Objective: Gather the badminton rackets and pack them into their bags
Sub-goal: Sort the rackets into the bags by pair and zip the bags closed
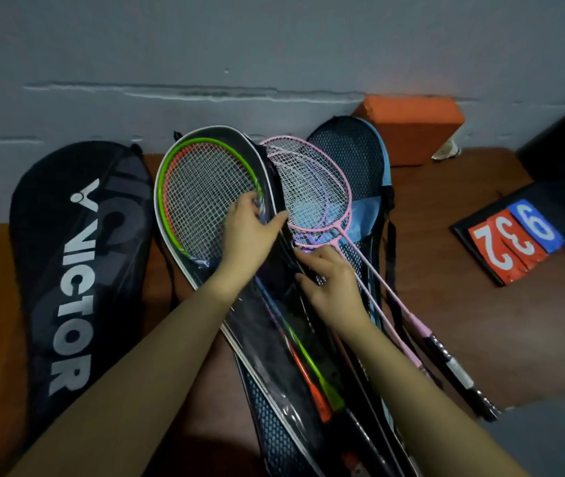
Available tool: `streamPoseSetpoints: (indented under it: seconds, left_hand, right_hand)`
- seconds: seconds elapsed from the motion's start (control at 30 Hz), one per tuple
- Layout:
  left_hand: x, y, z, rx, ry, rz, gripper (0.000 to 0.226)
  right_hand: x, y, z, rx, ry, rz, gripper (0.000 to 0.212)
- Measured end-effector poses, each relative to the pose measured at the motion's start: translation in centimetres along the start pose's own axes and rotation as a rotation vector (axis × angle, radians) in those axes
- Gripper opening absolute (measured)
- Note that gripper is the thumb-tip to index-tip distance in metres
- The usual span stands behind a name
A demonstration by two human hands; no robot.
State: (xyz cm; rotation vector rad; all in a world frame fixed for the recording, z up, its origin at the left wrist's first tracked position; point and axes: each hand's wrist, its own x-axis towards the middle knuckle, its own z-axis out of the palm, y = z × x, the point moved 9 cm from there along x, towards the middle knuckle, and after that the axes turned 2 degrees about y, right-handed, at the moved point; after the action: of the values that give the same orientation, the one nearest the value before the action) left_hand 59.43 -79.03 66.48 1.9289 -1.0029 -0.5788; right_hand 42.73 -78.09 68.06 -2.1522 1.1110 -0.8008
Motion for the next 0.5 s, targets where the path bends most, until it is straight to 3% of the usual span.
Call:
streamPoseSetpoints:
  seconds: [0.13,0.27,0.4,0.5]
  left_hand:
    - [0.3,-0.2,-0.3,-0.063,0.02,-0.123,0.044]
    - [-0.7,-1.9,0.3,-0.34,0.0,-0.316,0.026]
    - [-2.7,-1.5,-1.2,-0.517,0.01,-0.33,0.025]
    - [-4.5,-1.0,-2.6,-0.593,0.023,-0.307,0.025]
  right_hand:
    - [-0.8,-0.9,0.1,0.02,-0.062,-0.01,0.042]
    - [-1.4,-0.5,-0.1,0.011,-0.132,0.01,0.043]
    - [-1.1,-0.4,-0.4,0.083,-0.162,0.069,0.044]
    - [0.3,-1.1,-0.9,0.173,-0.09,0.098,0.033]
